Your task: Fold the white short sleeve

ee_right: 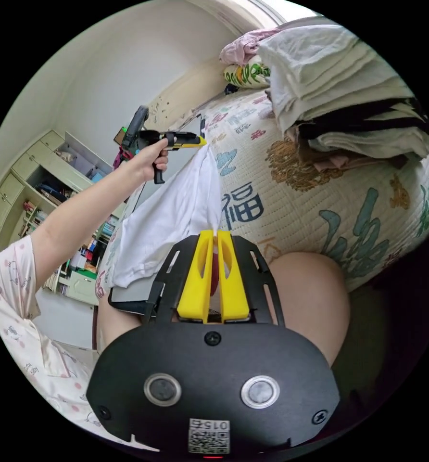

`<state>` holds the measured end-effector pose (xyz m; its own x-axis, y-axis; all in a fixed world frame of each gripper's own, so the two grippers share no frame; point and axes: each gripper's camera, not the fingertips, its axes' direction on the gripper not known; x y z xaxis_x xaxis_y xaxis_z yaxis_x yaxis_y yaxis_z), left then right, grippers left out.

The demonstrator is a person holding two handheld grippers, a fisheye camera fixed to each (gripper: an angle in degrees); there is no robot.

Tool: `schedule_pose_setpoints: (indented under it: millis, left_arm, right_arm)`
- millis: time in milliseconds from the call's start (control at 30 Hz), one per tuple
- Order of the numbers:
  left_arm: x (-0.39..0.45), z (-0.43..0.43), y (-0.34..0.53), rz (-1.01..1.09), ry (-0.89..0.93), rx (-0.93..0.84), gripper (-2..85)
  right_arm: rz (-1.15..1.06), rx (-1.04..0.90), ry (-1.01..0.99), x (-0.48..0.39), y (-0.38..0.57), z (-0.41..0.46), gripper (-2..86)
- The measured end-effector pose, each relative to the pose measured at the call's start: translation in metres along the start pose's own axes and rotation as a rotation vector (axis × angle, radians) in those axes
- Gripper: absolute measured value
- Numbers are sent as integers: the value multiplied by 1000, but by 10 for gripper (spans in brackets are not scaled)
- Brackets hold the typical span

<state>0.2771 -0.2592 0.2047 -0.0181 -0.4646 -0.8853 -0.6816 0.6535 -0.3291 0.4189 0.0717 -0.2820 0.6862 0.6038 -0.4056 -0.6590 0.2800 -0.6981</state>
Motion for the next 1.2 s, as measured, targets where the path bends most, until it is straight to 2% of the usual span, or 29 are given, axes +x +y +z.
schedule_pose_setpoints:
  millis: [200, 300, 367, 533, 600, 667, 733, 767, 833, 933, 1033, 1200]
  left_arm:
    - [-32, -28, 45, -54, 245, 236, -7]
    - [-58, -51, 93, -76, 381, 384, -7]
    - [-83, -70, 145, -69, 409, 465, -7]
    - [-162, -90, 285, -140, 309, 555, -4]
    - [-200, -80, 346, -246, 222, 567, 2]
    - [-251, -53, 421, -448, 94, 553, 30]
    - [-283, -34, 472, -595, 60, 571, 74]
    - [-297, -21, 498, -631, 109, 591, 93]
    - [-308, -1, 523, -622, 191, 585, 102]
    - [-315, 33, 541, -589, 204, 514, 109]
    - [-320, 59, 531, -553, 261, 449, 108]
    - [-310, 97, 504, -459, 170, 327, 106]
  right_arm:
    - [-73, 225, 106, -16, 28, -55, 2]
    - [-209, 378, 162, -57, 56, -80, 2]
    - [-375, 401, 102, -105, 84, -78, 2]
    - [-660, 182, -135, -194, 149, 0, 2]
    - [-720, 54, -216, -220, 175, 48, 1]
    - [-775, -126, -277, -246, 210, 121, 1]
    - [-806, -276, -262, -260, 232, 175, 2]
    - [-802, -348, -238, -266, 244, 203, 2]
    - [-812, -408, -205, -273, 260, 227, 3]
    - [-869, -413, -139, -280, 278, 243, 6]
    - [-893, -437, -133, -277, 284, 252, 10]
    - [-893, -427, -122, -279, 285, 264, 19]
